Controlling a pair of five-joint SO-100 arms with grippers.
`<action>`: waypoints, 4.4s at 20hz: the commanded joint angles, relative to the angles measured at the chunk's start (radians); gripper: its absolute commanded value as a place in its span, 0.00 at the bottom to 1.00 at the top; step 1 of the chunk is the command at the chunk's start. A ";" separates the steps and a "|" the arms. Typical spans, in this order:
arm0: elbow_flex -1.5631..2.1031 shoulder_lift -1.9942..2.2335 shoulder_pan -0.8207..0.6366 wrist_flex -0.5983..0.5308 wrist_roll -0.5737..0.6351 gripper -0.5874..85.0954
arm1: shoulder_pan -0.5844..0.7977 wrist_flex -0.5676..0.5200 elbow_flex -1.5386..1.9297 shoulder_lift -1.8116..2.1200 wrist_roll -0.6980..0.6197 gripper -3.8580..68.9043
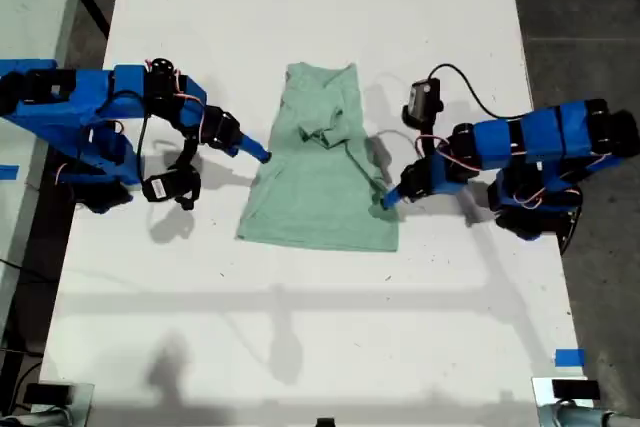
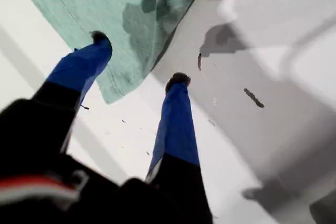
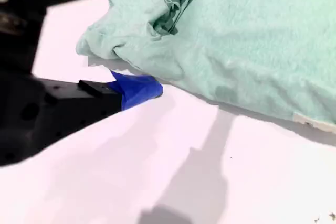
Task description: Fold tshirt
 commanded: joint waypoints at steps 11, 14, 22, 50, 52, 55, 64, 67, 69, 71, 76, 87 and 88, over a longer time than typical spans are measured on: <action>0.057 0.012 -0.017 -0.044 0.005 0.35 | -0.051 0.037 -0.258 -0.311 -0.064 0.07; 0.058 0.015 -0.009 -0.046 0.005 0.35 | -0.077 0.278 -0.413 -0.302 -0.114 0.03; 0.051 0.020 0.006 -0.048 -0.003 0.34 | -0.094 0.377 -1.022 -0.667 -0.058 0.03; -0.540 -0.723 0.210 0.000 -0.104 0.34 | -0.032 0.755 -1.115 -0.486 -0.089 0.45; -0.577 -0.825 0.198 0.029 -0.153 0.15 | -0.035 0.753 -1.101 -0.485 -0.084 0.45; -0.566 -0.781 0.193 0.080 -0.202 0.01 | -0.040 0.746 -1.066 -0.476 -0.072 0.45; -0.845 -0.762 0.176 0.333 -0.181 0.03 | -0.034 0.721 -1.045 -0.476 -0.077 0.45; -1.207 -1.028 0.170 0.416 -0.147 0.11 | -0.043 0.721 -1.045 -0.476 -0.066 0.45; -1.210 -1.094 0.158 0.345 -0.132 0.17 | -0.049 0.721 -1.045 -0.476 -0.060 0.45; -1.210 -1.131 0.147 0.350 -0.121 0.26 | -0.052 0.721 -1.045 -0.476 -0.055 0.45; -1.124 -1.023 0.100 0.474 -0.057 0.33 | -0.038 0.726 -1.043 -0.466 -0.057 0.44; -0.514 -0.255 0.218 0.474 -0.244 0.30 | -0.146 0.693 -1.152 -0.453 0.074 0.48; -0.500 -0.265 0.245 0.466 -0.268 0.34 | -0.160 0.667 -1.173 -0.489 0.101 0.49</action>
